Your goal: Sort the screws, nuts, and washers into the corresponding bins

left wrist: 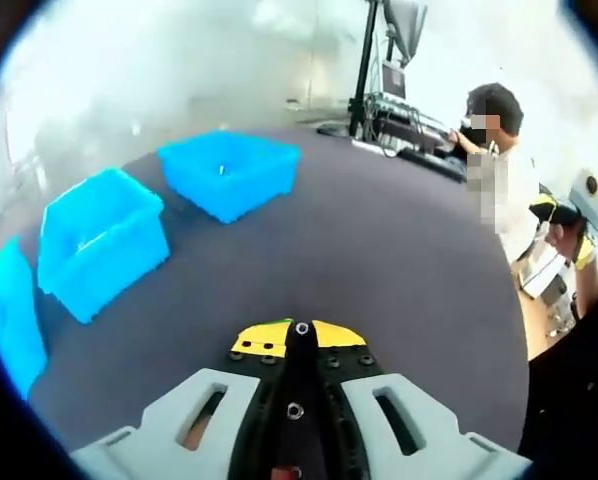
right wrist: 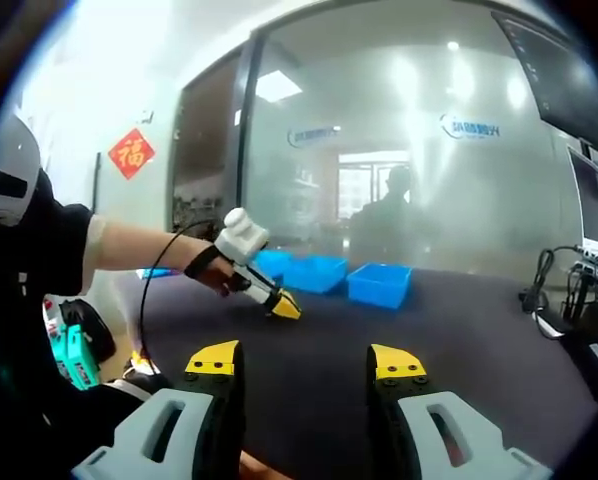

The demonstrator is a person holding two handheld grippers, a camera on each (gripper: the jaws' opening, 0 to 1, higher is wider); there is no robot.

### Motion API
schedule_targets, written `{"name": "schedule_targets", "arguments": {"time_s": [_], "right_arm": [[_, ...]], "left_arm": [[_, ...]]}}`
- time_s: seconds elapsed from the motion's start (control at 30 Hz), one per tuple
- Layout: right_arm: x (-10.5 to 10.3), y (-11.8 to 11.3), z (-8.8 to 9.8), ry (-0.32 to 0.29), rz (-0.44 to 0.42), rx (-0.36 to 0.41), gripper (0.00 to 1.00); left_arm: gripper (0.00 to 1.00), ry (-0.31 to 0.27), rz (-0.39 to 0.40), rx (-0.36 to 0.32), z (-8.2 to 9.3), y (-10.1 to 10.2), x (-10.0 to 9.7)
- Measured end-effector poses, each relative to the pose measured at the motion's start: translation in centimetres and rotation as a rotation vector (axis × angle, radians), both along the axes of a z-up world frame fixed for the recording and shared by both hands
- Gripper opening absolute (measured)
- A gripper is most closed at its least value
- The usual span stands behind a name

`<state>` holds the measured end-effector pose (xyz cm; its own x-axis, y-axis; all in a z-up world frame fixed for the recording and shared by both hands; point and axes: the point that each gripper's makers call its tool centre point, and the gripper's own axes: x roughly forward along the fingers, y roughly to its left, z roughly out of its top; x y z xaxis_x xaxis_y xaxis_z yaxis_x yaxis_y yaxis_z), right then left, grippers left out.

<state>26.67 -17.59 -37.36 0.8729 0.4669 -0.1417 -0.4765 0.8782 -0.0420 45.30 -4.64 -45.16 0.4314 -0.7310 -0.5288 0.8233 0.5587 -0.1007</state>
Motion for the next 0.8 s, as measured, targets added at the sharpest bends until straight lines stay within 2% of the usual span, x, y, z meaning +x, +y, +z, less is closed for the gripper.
{"name": "schedule_targets", "arguments": {"time_s": [0.1, 0.2, 0.3, 0.47, 0.57, 0.7, 0.8], "right_arm": [[0.0, 0.1, 0.1, -0.004, 0.002, -0.001, 0.45], [0.1, 0.1, 0.4, -0.011, -0.001, 0.004, 0.45], [0.2, 0.2, 0.7, -0.022, -0.005, 0.010, 0.45], [0.4, 0.4, 1.1, -0.035, -0.008, 0.022, 0.45], [0.4, 0.7, 1.3, -0.040, -0.003, 0.024, 0.45], [0.5, 0.9, 1.3, -0.041, -0.003, 0.020, 0.45], [0.5, 1.0, 1.3, -0.038, 0.002, 0.028, 0.45]], "left_arm": [[0.06, -0.015, 0.018, -0.070, 1.4, 0.0, -0.5], [0.06, -0.059, 0.047, -0.119, 3.0, 0.6, -0.9], [0.06, -0.097, 0.091, -0.206, 5.1, 1.3, -1.4], [0.06, -0.215, 0.143, -0.232, 7.4, 2.9, -2.3], [0.06, -0.307, 0.177, -0.216, 8.6, 4.1, -2.9], [0.06, -0.327, 0.223, -0.276, 9.9, 5.4, -4.5], [0.06, -0.366, 0.263, -0.286, 10.7, 6.7, -5.2]]}}
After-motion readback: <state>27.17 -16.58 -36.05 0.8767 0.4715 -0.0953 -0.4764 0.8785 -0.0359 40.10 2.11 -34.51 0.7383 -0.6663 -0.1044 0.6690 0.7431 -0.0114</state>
